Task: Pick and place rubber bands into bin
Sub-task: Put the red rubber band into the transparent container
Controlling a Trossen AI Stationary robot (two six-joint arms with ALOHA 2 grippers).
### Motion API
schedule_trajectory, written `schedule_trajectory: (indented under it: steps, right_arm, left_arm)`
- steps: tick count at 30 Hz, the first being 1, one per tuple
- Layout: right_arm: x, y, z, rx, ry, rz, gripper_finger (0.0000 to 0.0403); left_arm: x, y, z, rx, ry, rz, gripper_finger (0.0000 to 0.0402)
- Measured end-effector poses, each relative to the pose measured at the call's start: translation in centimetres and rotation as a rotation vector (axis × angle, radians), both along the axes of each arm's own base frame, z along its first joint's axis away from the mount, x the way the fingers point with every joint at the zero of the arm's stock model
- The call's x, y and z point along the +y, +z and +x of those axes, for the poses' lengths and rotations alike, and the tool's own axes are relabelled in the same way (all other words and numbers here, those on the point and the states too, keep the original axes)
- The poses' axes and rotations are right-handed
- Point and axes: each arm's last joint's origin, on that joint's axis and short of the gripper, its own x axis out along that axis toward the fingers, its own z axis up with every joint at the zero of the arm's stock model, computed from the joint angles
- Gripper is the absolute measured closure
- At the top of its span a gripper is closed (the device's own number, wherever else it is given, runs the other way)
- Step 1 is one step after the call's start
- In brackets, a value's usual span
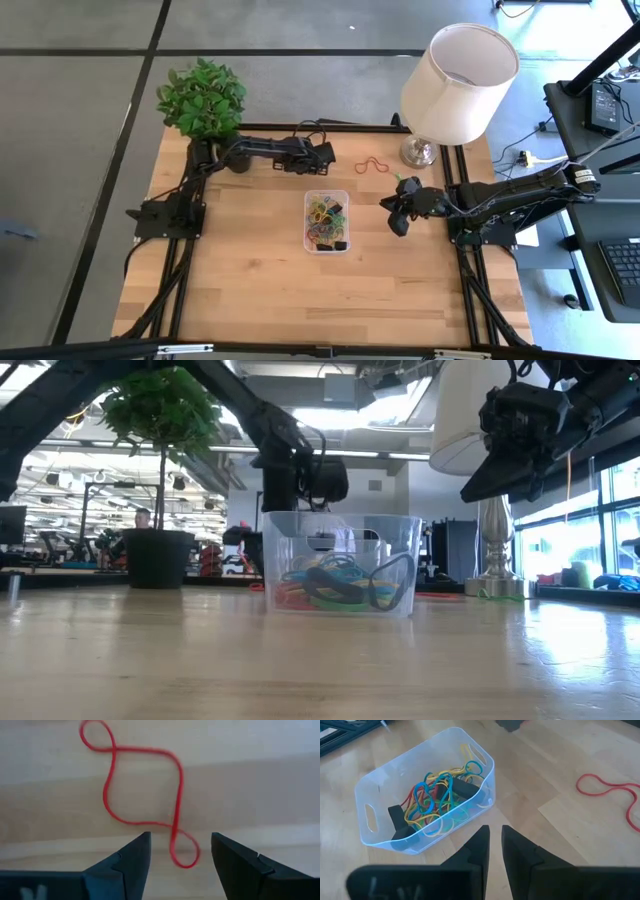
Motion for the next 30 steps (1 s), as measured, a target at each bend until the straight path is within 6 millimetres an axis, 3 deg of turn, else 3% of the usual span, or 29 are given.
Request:
schedule_trajectory:
  steps: [8,16,23,30]
  right_arm:
    - [0.0,0.0,0.0,-0.001,-0.002,-0.001,0.0349]
    - [0.0,0.0,0.0,-0.001,-0.003,-0.001,0.0349]
    - [0.0,0.0,0.0,0.001,0.000,-0.005,0.0349]
    - [0.0,0.0,0.0,0.009,0.018,-0.029,0.0349]
  left_arm:
    - [0.5,-1.1,0.0,0.030,-0.052,-0.053,0.0252]
    - [0.4,-0.2,-0.3,0.103,-0.221,-0.037,0.0382]
    - [-1.2,5.0,-0.5,0.036,-0.320,0.077,0.0398]
    - [-4.9,11.9,-1.7,-0.068,-0.405,0.250,0.0398]
